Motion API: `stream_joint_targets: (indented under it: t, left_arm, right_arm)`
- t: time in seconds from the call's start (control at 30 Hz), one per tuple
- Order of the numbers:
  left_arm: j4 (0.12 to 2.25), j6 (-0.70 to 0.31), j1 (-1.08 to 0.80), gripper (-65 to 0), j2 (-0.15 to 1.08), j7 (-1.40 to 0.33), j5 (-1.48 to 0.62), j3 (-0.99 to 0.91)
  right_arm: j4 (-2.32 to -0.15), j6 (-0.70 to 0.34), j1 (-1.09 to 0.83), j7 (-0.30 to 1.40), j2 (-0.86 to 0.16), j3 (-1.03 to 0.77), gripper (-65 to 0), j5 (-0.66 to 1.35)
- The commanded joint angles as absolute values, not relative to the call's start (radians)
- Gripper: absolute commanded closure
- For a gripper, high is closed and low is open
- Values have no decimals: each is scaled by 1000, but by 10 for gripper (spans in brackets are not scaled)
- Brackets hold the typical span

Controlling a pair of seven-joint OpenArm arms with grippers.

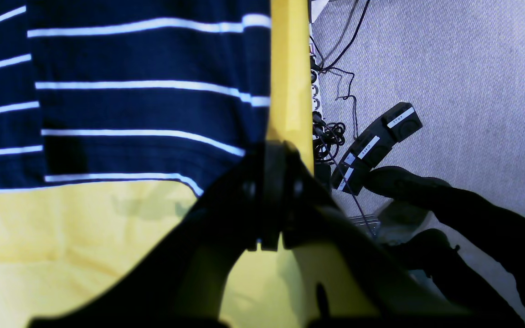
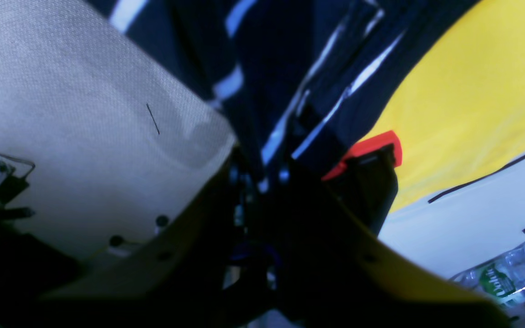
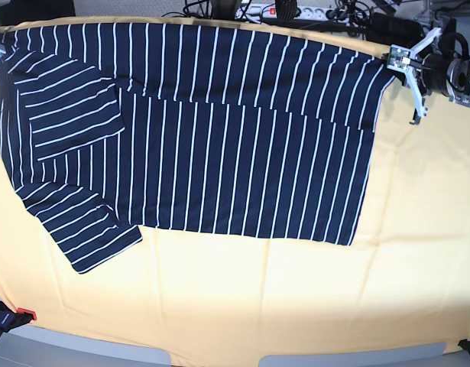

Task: Fold the T-shirt properly
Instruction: 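Release the shirt edge and lift the left gripper, then lower both grippers to the shirt's side edge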

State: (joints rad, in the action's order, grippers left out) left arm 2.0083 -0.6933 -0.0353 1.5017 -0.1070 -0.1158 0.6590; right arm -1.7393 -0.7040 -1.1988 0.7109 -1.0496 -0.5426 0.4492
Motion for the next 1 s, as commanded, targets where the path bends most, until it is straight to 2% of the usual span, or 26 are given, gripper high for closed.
stream_joint_targets:
  t: [0.0,0.07,0.1,0.13,0.3,0.47,0.73,0.93,0.97]
  left_arm:
    - [2013,-698,-25,-148,1535,-113,-110,647]
    - [2013,-698,-25,-303,1535,-114,-111,647]
    - [2013,-698,-25,-358,1535,-117,-112,647]
    - [2014,-698,-24,-384,1535,-131,-118,647]
    - [2037,-698,-4,-386,1535,-285,-183,647]
    - [2062,-698,94,-386,1545,-441,-355,647]
    - [2097,-698,273,-386,1553,-454,-506,647]
    - [2091,-692,373,-386,1553,-451,-546,647]
    - [2082,-656,387,-386,1553,-450,-565,647]
  right_arm:
    - [-1739,-698,-1205,758,-1064,-559,-150,444]
    - [-1739,-698,-1205,804,-1064,-559,-284,492]
    - [-1739,-698,-1205,825,-1064,-559,-316,512]
    - [-1739,-698,-1205,841,-1064,-559,-319,527]
    - [-1763,-698,-1205,855,-1063,-559,-317,528]
    - [-1841,-698,-1205,915,-1059,-584,-317,533]
    - [-1911,-698,-1205,1090,-1058,-818,-317,799]
    - [-1911,-698,-1205,1090,-1059,-979,-317,901]
    - [-1911,-698,-1202,1068,-1058,-997,-317,920]
